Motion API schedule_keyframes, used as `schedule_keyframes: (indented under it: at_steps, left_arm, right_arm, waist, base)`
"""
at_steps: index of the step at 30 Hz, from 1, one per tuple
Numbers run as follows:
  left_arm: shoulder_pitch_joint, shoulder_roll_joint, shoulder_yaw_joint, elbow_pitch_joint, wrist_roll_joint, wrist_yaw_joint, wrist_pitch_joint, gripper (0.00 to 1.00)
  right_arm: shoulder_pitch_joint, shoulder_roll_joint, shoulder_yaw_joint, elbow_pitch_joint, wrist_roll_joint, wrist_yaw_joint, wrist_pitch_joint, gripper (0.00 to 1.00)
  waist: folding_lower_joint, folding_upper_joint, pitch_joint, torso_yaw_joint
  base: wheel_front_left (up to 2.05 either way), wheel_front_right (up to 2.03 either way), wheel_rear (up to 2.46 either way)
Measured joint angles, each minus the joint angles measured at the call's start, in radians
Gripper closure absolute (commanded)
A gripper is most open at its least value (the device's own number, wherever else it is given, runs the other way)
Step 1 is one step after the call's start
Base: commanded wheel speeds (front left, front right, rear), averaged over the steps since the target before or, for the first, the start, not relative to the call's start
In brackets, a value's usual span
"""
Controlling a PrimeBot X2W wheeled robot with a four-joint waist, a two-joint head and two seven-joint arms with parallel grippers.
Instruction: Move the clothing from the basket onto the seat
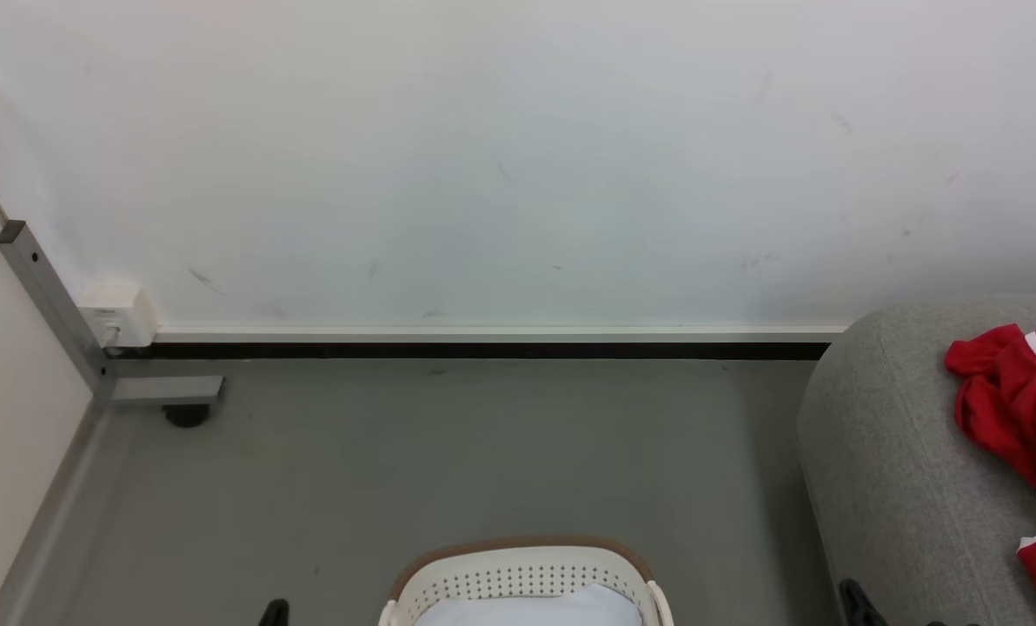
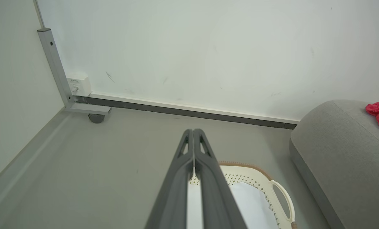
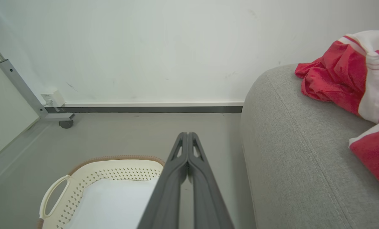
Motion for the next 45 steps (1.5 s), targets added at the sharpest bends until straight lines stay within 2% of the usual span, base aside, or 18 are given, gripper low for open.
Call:
schedule_keyframes:
  at_steps: [22,45]
  left_arm:
    - [-0.053,-0.004,0.030,-0.006,-0.404,0.000,0.098,1.00]
    - [-0.105,-0.008,0.055,-0.012,-0.728,0.000,0.179,1.00]
  right_arm:
    - [-0.009,-0.001,-0.047,-0.071,0.393,0.000,0.096,1.00]
    - [-0.034,-0.002,-0.089,-0.128,0.710,0.000,0.177,1.00]
  waist:
    - [0.0000,0.0000,0.014,0.007]
    - [0.0000,0.0000,0.029,0.013]
  base:
    - [0.00,0.00,0.00]
    - [0.00,0.00,0.00]
